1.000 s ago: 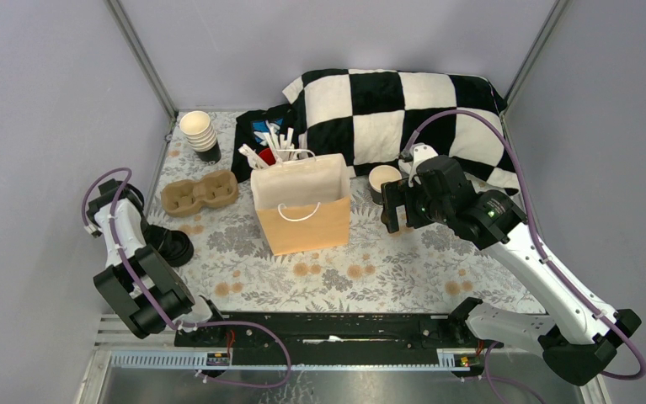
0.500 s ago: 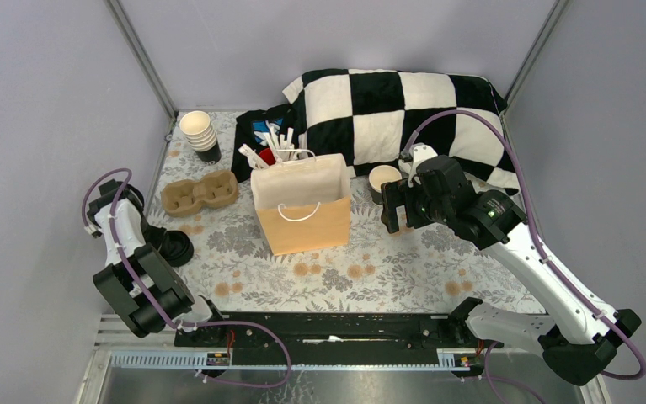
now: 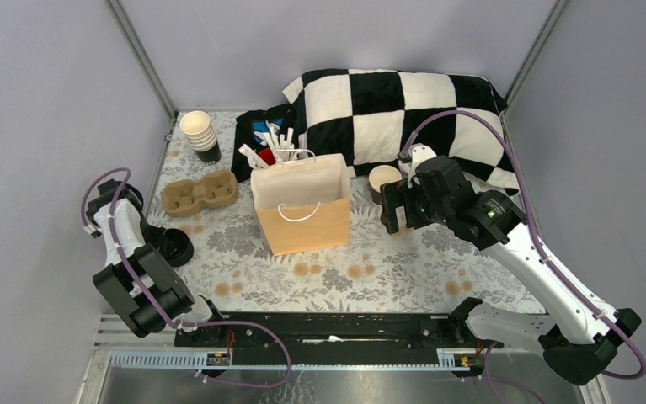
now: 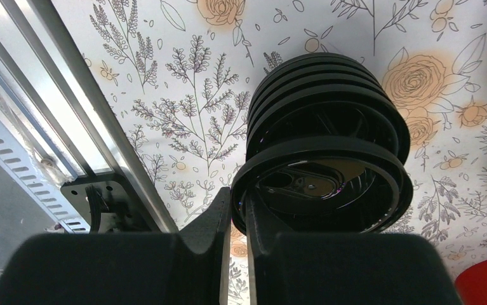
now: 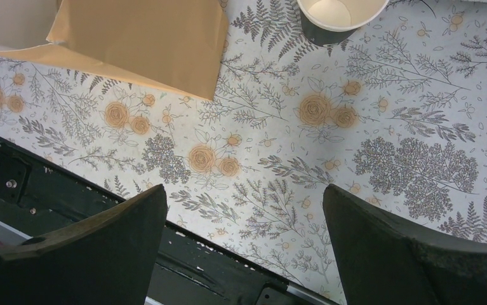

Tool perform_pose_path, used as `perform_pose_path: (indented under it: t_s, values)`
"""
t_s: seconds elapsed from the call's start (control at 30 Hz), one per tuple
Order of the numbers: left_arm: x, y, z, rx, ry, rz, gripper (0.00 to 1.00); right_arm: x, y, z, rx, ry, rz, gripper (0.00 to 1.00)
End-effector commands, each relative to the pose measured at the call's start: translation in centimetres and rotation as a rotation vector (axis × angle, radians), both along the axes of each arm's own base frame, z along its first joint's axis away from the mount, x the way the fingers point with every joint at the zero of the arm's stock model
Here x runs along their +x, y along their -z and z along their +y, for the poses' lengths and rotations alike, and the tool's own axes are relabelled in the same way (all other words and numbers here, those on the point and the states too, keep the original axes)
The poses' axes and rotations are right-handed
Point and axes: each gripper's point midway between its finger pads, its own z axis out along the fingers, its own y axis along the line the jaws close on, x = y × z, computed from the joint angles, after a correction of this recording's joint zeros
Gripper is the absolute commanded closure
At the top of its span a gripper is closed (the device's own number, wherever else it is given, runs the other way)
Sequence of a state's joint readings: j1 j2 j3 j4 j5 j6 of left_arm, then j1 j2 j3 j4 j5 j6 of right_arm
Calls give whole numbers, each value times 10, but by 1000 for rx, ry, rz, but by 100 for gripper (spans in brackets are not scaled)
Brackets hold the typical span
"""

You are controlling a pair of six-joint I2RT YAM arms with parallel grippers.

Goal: Pack the takeout coffee

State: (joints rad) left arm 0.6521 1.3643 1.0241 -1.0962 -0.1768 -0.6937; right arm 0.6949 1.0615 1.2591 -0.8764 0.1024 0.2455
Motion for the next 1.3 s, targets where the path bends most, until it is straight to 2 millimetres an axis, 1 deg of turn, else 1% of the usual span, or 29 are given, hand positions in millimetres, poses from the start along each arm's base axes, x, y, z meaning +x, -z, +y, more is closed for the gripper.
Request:
perform_pose_path:
  t_s: [0.0,0.07,0.17,0.2,0.27,0.33,0.4,0.43,0.5,0.57,0.6,0.63,0.67,0.7,0.77,0.83,0.87,0.97,1.0,1.07,1.13,1.2,1.27]
  values:
    - [13,-27,6,29,-22,-83,96,2,-19,9,39,-36,-61,2]
    - [19,-38,2,16,-27,-125,98,3,-21,9,32,-37,-66,2]
    - [33,-64,-9,-24,-24,-234,100,6,-27,8,20,-31,-84,2]
    - [43,-79,-13,-38,-12,-302,100,7,-30,6,14,-23,-91,2]
    - [61,-107,-29,-98,16,-441,100,11,-39,6,9,-12,-109,2]
    - [88,-146,-59,-240,90,-659,100,16,-50,7,8,-2,-121,2]
    - [110,-188,-88,-383,174,-880,100,20,-65,10,26,4,-136,2]
    - [119,-211,-102,-441,223,-984,100,22,-73,12,40,9,-143,2]
    - [129,-260,-130,-545,347,-1166,100,26,-93,18,80,9,-155,1]
    - [133,-311,-158,-619,493,-1311,100,26,-116,32,142,-32,-166,0]
    - [133,-334,-175,-654,575,-1369,100,26,-127,40,176,-63,-173,0]
    - [132,-357,-195,-700,659,-1426,100,24,-141,48,221,-92,-183,0]
    - [126,-382,-224,-744,796,-1502,100,24,-154,56,262,-112,-191,0]
    - [120,-401,-246,-799,877,-1553,100,20,-167,65,315,-146,-192,0]
    - [103,-430,-284,-908,1015,-1652,100,11,-197,86,435,-231,-194,0]
    - [83,-449,-315,-1030,1114,-1715,100,-1,-231,105,578,-317,-197,0]
    - [76,-456,-325,-1069,1162,-1738,100,-8,-247,114,657,-356,-193,0]
    - [53,-472,-349,-1166,1264,-1812,100,-28,-296,133,889,-477,-196,0]
    - [44,-475,-355,-1200,1297,-1837,100,-32,-308,136,944,-508,-197,0]
    - [31,-475,-366,-1265,1353,-1842,100,-36,-325,139,1026,-560,-179,0]
    - [25,-472,-378,-1304,1395,-1813,100,-36,-337,142,1076,-585,-153,0]
    - [23,-468,-385,-1318,1403,-1794,100,-36,-340,149,1108,-615,-115,0]
    - [27,-463,-388,-1312,1406,-1764,100,-33,-339,152,1124,-611,-94,0]
